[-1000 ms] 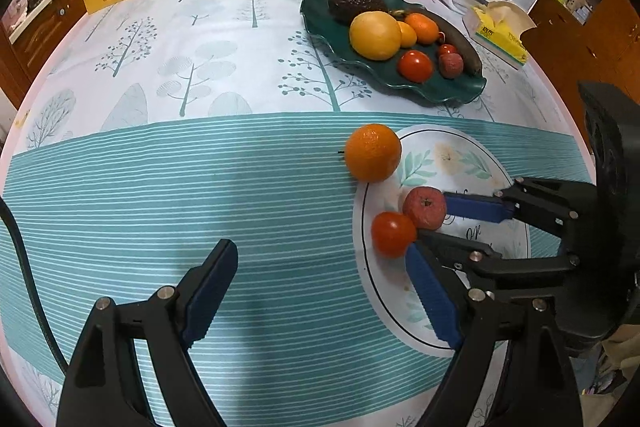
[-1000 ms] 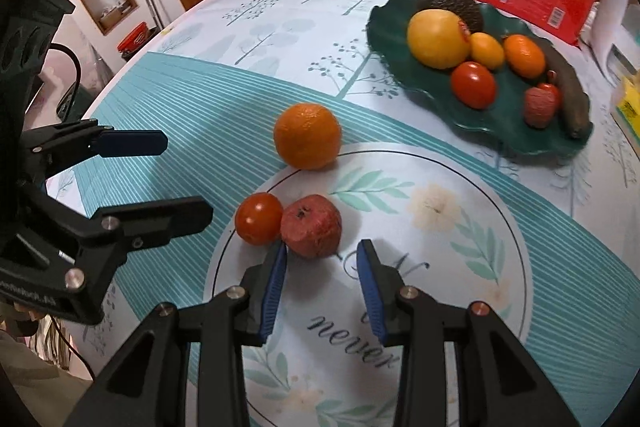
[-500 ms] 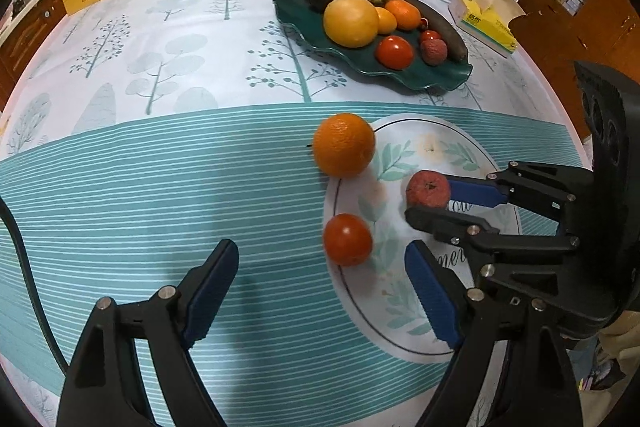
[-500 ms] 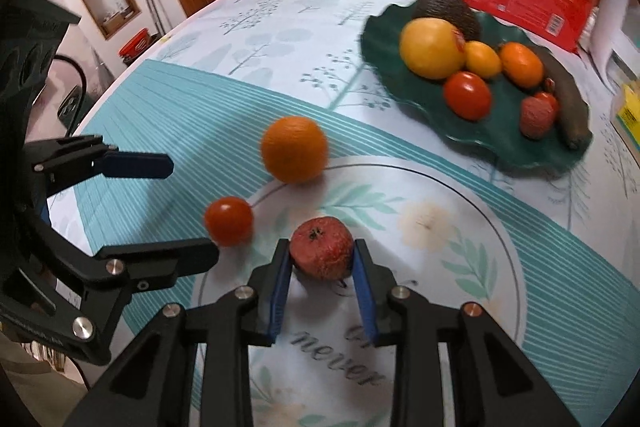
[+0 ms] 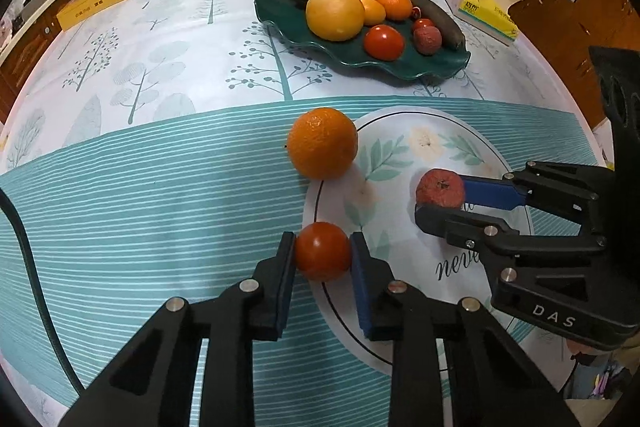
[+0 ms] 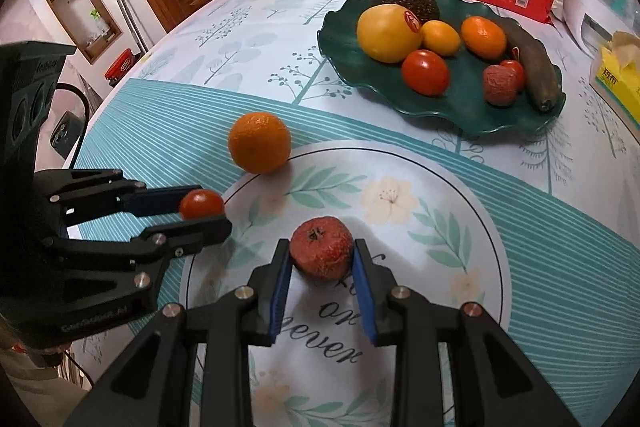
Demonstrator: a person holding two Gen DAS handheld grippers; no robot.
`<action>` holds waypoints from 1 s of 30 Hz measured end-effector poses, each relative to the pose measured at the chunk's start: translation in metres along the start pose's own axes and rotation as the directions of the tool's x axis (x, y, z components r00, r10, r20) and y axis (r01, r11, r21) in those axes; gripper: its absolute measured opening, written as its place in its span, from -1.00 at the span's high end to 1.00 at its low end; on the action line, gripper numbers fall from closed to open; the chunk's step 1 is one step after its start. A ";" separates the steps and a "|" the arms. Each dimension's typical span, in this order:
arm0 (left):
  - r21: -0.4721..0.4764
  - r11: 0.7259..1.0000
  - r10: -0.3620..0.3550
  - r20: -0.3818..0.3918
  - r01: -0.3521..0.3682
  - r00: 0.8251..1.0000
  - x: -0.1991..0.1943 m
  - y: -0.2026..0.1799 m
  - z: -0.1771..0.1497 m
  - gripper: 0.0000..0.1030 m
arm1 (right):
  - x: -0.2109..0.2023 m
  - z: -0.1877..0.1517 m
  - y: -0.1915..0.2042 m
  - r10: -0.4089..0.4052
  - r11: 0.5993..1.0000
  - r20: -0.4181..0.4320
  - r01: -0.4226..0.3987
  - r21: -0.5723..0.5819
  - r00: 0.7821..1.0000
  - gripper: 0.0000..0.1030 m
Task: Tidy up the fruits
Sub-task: 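Grasp the second red tomato with the left tool while the right tool grasps a red fruit, then lift tomato and red fruit and carry them toward the green plate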
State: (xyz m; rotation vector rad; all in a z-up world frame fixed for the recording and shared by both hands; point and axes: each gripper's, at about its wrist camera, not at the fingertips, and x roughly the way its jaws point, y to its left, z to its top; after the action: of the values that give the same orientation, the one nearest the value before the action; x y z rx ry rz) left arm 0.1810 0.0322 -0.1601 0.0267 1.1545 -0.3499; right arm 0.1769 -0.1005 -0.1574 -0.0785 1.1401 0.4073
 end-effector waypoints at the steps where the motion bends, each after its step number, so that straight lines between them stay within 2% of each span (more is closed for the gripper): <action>1: -0.005 1.000 -0.002 0.004 0.002 1.000 -0.001 0.000 -0.001 0.53 | 0.000 0.000 0.000 0.002 1.000 -0.001 -0.002 0.003 1.000 0.41; 11: -0.041 0.998 -0.037 0.016 0.037 0.999 -0.016 0.002 0.000 0.53 | -0.007 -0.004 0.002 0.025 0.999 -0.004 -0.025 0.028 1.000 0.41; 17: -0.071 0.995 -0.071 0.058 0.075 0.996 -0.042 0.002 0.022 0.54 | -0.031 0.002 -0.002 0.049 0.996 0.032 -0.051 0.075 0.998 0.41; 21: -0.042 0.997 -0.067 0.103 0.071 0.992 -0.069 -0.004 0.050 0.54 | -0.063 0.015 -0.007 0.058 0.991 0.081 -0.068 0.114 0.995 0.41; 30: 0.030 1.000 -0.013 0.216 0.007 0.976 -0.136 -0.017 0.143 0.54 | -0.169 0.084 -0.026 -0.032 0.987 0.216 -0.004 0.163 0.976 0.41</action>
State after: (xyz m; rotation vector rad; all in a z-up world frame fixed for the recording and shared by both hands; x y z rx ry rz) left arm 0.2546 0.0227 0.0238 0.0084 0.9345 -0.3692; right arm 0.1994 -0.1490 0.0258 0.0993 0.9510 0.3009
